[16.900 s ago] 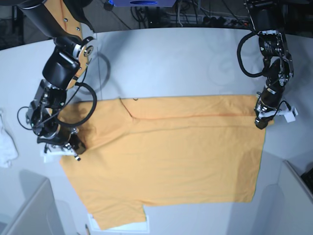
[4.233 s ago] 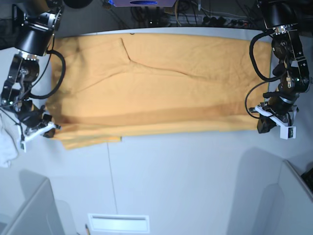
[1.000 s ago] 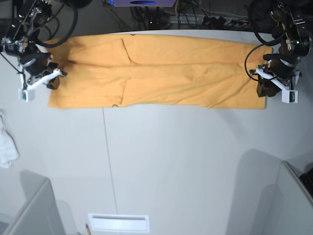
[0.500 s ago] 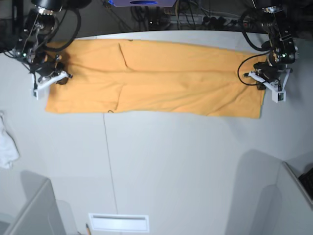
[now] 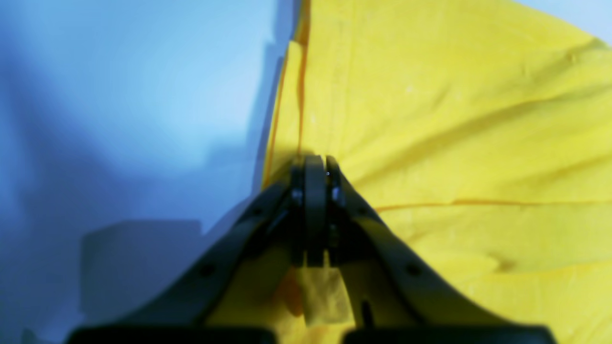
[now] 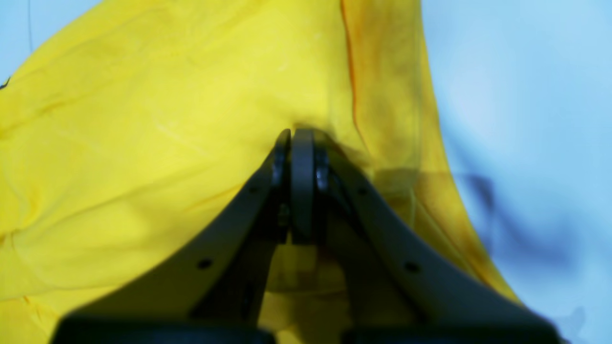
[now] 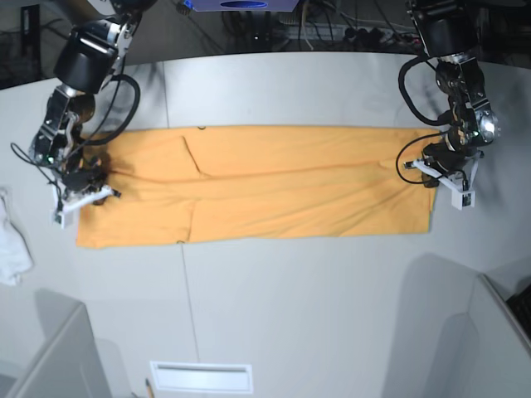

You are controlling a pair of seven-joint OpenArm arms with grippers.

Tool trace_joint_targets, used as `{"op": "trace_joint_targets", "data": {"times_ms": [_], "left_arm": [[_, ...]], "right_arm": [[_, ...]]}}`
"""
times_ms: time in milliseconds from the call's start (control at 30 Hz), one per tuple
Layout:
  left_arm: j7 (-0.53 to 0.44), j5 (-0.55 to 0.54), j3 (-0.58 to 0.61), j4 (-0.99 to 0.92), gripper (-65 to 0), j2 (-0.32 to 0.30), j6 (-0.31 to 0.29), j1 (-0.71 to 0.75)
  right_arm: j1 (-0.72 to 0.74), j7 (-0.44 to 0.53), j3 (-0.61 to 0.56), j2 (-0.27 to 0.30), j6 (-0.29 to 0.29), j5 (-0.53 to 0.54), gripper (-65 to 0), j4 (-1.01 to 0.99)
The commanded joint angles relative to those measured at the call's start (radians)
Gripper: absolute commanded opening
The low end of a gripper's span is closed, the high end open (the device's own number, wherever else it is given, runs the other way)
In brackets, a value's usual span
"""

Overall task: Fold the T-shirt properly
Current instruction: 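Grasp the folded strip's ends and slide it away from the robot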

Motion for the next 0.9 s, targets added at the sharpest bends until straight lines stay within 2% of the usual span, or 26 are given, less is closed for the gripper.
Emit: {"op": "trace_joint_targets", "data": {"times_ms": [0, 167, 333, 433, 567, 667, 767, 867], "left_arm": [[0.036, 0.039, -0.002, -0.001, -65.0, -0.008, 0.015, -0.001], [0.036, 0.030, -0.010, 0.039, -65.0, -0.009, 0.015, 0.013], [0.036, 0.028, -0.013, 0.138, -65.0, -0.012, 0.013, 0.050], [0.036, 0.028, -0.013, 0.197, -65.0, -0.011, 0.010, 0.053], [0.038, 0.027, -0.013, 0.319, -65.0, -0.006, 0.010, 0.047], [0.095, 0.027, -0.017, 0.395, -65.0, -0.006, 0.010, 0.047], [0.150, 0.008, -0.111, 0.454, -65.0, 0.009, 0.006, 0.059], [0.158, -0.097, -0.229, 0.453, -65.0, 0.017, -0.074, 0.061]], "right_arm": [[0.011, -0.034, 0.000, 0.010, -0.029, -0.059, -65.0, -0.022], [0.022, -0.035, 0.000, 0.010, -0.029, -0.059, -65.0, -0.002], [-0.040, -0.095, 0.003, 0.001, -0.029, -0.055, -65.0, 0.200], [-0.070, -0.141, 0.003, -0.030, -0.029, -0.055, -65.0, 0.337], [-0.067, -0.193, 0.002, -0.036, -0.029, -0.055, -65.0, 0.458], [-0.070, -0.223, 0.002, -0.034, -0.029, -0.055, -65.0, 0.539], [-0.096, -0.255, 0.011, -0.037, -0.029, -0.055, -65.0, 0.641], [-0.126, -0.259, 0.006, -0.042, -0.029, -0.053, -65.0, 0.731]]}}
